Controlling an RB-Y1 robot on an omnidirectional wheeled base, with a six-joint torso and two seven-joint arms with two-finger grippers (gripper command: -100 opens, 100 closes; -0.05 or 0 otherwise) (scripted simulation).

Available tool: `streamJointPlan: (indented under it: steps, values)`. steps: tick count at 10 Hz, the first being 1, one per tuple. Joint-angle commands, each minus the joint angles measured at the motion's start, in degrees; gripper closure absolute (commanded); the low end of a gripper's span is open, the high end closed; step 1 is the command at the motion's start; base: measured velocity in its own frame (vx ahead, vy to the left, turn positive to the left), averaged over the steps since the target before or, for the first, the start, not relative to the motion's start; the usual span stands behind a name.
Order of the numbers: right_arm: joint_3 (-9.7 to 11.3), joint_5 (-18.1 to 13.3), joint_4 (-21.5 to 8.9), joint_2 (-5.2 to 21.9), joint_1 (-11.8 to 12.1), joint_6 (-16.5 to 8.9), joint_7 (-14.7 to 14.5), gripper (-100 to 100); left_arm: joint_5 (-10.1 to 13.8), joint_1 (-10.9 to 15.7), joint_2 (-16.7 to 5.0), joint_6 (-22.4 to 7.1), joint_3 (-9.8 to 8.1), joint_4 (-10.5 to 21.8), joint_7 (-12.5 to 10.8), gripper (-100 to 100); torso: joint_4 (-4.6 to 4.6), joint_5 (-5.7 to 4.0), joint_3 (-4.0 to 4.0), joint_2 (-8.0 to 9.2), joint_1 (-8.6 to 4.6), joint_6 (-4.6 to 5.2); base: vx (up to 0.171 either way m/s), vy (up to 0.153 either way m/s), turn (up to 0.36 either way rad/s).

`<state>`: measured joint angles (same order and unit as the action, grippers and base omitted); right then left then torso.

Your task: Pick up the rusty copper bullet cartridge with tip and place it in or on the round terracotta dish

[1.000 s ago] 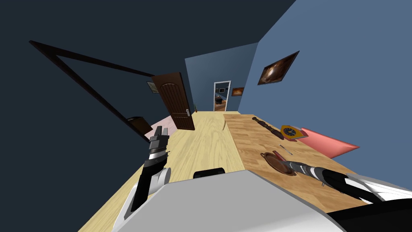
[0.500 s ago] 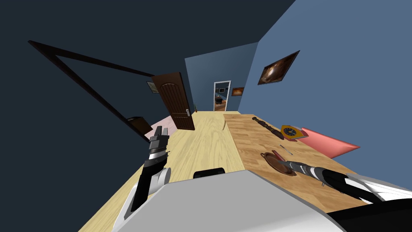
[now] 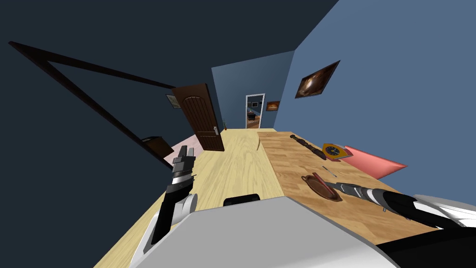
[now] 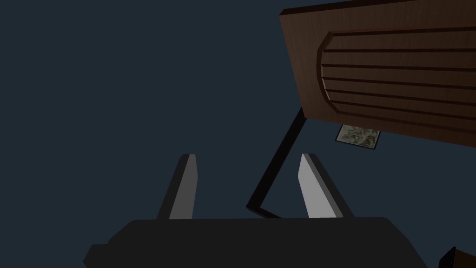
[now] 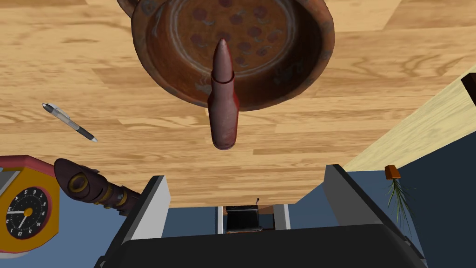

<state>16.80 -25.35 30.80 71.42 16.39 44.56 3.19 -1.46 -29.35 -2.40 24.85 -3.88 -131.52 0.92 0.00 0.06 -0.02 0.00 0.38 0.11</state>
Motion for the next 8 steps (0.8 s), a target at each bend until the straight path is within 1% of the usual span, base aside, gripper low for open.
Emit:
streamJointPlan:
  steps: [1, 2, 3, 8]
  values:
    - [0.26, -0.27, -1.17, 1.23, -0.6, 2.02, 0.58, -100, 0.0, 0.0, 0.0, 0.0, 0.0, 0.0, 0.0, 0, 0.0, 0.0, 0.0, 0.0, 0.0, 0.0, 0.024, 0.023, -0.027]
    - [0.22, -0.24, -0.87, 0.49, -0.57, 1.03, 0.19, -100, 0.0, 0.0, 0.0, 0.0, 0.0, 0.0, 0.0, 0, 0.0, -0.01, 0.01, 0.01, -0.03, 0.02, 0.011, 0.011, -0.009]
    - [0.24, -0.26, -0.94, 0.56, -0.61, 1.26, 0.24, 0, 0.0, 0.0, 0.0, 0.0, 0.0, 0.0, 0.0, 0, 0.01, -0.02, 0.03, 0.06, -0.08, 0.01, 0.0, 0.0, 0.0]
    - [0.24, -0.26, -0.93, 0.55, -0.61, 1.24, 0.24, 0, 0.0, 0.0, 0.0, 0.0, 0.0, 0.0, 0.0, 0, 0.03, -0.04, 0.07, 0.12, -0.14, 0.01, 0.0, 0.0, 0.0]
